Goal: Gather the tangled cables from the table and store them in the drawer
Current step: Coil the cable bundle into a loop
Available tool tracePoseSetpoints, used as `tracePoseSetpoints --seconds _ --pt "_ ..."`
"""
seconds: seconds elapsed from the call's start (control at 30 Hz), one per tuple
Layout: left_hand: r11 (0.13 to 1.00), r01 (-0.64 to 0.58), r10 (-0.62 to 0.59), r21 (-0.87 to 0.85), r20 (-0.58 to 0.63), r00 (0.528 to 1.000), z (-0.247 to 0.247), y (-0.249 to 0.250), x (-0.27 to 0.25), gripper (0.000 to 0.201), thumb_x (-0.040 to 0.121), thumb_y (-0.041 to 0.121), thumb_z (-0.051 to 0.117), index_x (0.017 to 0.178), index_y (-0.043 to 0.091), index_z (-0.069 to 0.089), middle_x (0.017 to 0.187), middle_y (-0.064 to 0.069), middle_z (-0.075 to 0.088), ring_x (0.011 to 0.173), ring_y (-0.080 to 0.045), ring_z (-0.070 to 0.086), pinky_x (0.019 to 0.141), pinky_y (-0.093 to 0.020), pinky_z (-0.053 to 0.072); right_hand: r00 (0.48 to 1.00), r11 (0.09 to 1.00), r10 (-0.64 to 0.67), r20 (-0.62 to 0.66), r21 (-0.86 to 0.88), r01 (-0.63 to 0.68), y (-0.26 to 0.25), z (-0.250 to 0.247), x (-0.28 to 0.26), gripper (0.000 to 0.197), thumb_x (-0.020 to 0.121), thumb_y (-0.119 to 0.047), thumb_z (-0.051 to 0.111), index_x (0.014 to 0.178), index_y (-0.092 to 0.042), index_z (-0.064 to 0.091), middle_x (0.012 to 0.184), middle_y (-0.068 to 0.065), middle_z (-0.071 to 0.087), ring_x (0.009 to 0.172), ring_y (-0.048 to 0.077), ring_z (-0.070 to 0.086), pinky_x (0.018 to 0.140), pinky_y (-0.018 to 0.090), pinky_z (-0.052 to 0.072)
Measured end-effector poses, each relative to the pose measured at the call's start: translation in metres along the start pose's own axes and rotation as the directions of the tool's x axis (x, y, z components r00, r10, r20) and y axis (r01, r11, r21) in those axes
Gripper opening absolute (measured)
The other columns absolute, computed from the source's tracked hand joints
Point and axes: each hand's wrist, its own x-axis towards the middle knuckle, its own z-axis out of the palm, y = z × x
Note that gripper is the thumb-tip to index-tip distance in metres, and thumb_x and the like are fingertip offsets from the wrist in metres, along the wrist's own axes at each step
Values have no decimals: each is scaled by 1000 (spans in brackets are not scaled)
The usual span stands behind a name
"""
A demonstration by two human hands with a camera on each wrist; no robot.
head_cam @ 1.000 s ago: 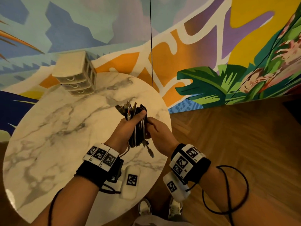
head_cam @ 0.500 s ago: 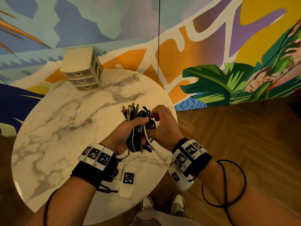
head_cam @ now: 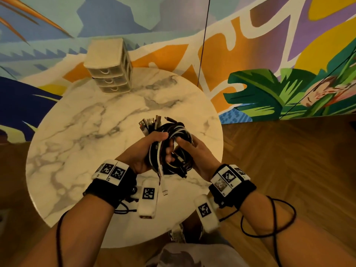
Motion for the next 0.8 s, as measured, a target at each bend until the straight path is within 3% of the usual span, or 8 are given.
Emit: tracePoseSetpoints --seconds 0.07,0.17,0.33,0.4,0.53,0.63,0.8 --pt "999 2 0 37 -58 998 -1 2 -1 20 78 26 62 73 6 65 65 -7 62 55 -19 62 58 -27 54 998 998 -31 -52 -53 28 5 1 3 45 77 -42 68 113 -15 62 94 4 68 85 20 64 79 36 52" --pt "991 -71 86 109 -133 987 2 2 -4 10 75 15 67 82 10 72 80 -10 68 68 -22 65 67 -33 56 987 992 -80 -137 -112 65 3 -1 6 52 71 -50 72 109 -16 62 98 5 70 89 21 67 81 37 55" --pt "956 -198 259 218 -303 917 27 -12 -5 18 84 0 61 100 10 63 70 -2 68 63 -15 64 61 -27 56 981 988 -92 -169 -142 68 4 -7 8 19 88 -35 63 95 -18 58 86 5 65 74 17 61 69 31 50" --pt "943 -245 313 225 -352 882 36 -20 -3 22 84 2 62 102 13 61 70 2 69 64 -12 65 60 -24 53 981 991 -83 -173 -121 62 4 -10 6 19 89 -34 62 97 -17 59 88 4 64 76 15 61 68 29 50" --pt "892 -234 379 387 -357 854 44 -33 -1 44 77 4 72 116 15 57 91 -2 70 86 -16 68 72 -26 53 983 985 -89 -160 -160 63 5 -21 6 30 87 -40 63 101 -14 59 90 5 67 77 15 64 66 26 51" --pt "837 -165 430 521 -442 787 43 -41 2 41 74 5 71 111 15 57 83 -3 68 81 -20 67 71 -32 53 983 981 -70 -172 -192 37 10 -25 6 36 83 -47 65 97 -16 57 83 4 66 70 15 64 65 30 52" --pt "867 -206 445 453 -521 728 46 -45 2 21 80 0 61 97 12 60 72 -2 66 69 -19 65 65 -33 52 989 982 -1 -149 -187 -27 10 -24 13 59 74 -57 68 114 -17 50 95 3 67 82 15 65 75 32 52"
